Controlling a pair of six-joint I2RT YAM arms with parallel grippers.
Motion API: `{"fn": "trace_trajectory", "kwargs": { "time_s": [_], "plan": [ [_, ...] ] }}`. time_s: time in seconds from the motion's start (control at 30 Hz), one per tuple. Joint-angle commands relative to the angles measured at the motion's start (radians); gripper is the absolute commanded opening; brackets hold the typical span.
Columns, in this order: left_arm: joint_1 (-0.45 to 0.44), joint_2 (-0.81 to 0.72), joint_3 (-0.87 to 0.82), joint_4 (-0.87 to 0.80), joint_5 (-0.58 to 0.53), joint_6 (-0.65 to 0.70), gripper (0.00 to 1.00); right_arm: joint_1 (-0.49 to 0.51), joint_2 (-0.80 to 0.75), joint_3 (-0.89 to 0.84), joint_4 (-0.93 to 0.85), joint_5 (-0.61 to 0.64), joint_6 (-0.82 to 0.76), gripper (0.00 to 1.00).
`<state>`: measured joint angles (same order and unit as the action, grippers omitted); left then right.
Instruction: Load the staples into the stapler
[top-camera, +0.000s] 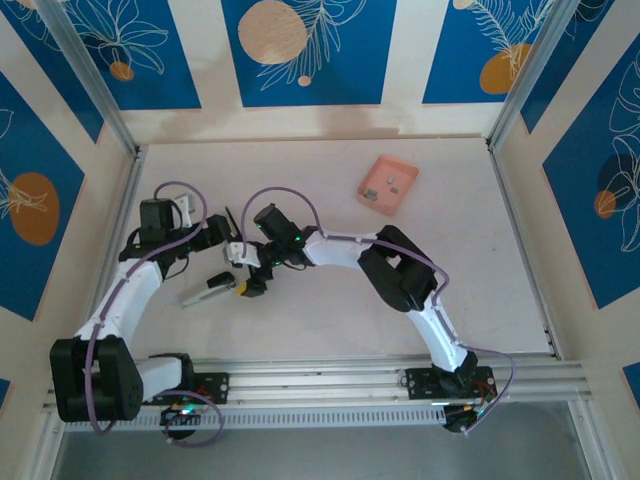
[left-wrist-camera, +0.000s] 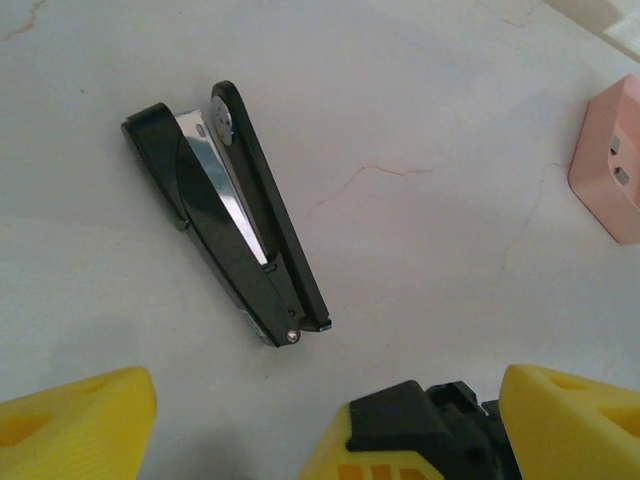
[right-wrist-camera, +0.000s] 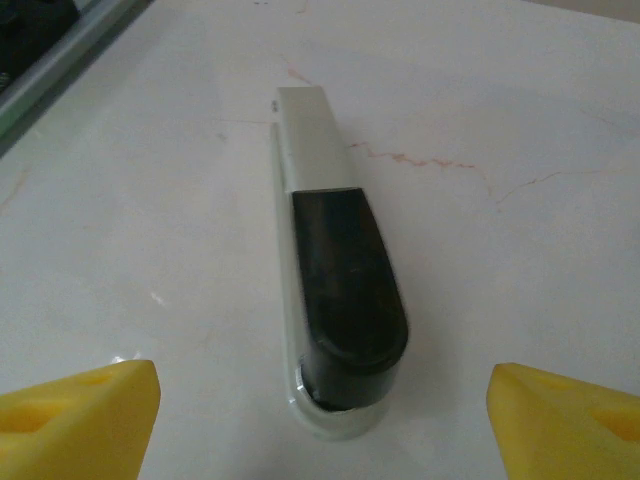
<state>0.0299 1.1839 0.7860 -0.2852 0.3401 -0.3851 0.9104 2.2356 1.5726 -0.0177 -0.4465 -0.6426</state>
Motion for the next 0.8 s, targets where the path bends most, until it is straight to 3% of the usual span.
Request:
{"fn": "trace_trajectory", "kwargs": {
  "time_s": [0.0,0.33,0.77],
  "plan": [
    [0.032,0.021,-0.007,0.014,-0.001,-0.034,0.89,0.008,0.049,0.073,-0.055,0.002,-0.009,0.84],
    [0.116,0.028,-0.042,0.056,0.021,-0.071,0.89,0.043,0.156,0.260,-0.237,0.081,-0.050,0.76],
    [0.147,0.037,-0.044,0.050,0.049,-0.042,0.89,0.049,0.173,0.295,-0.273,0.069,-0.066,0.46]
  ]
}}
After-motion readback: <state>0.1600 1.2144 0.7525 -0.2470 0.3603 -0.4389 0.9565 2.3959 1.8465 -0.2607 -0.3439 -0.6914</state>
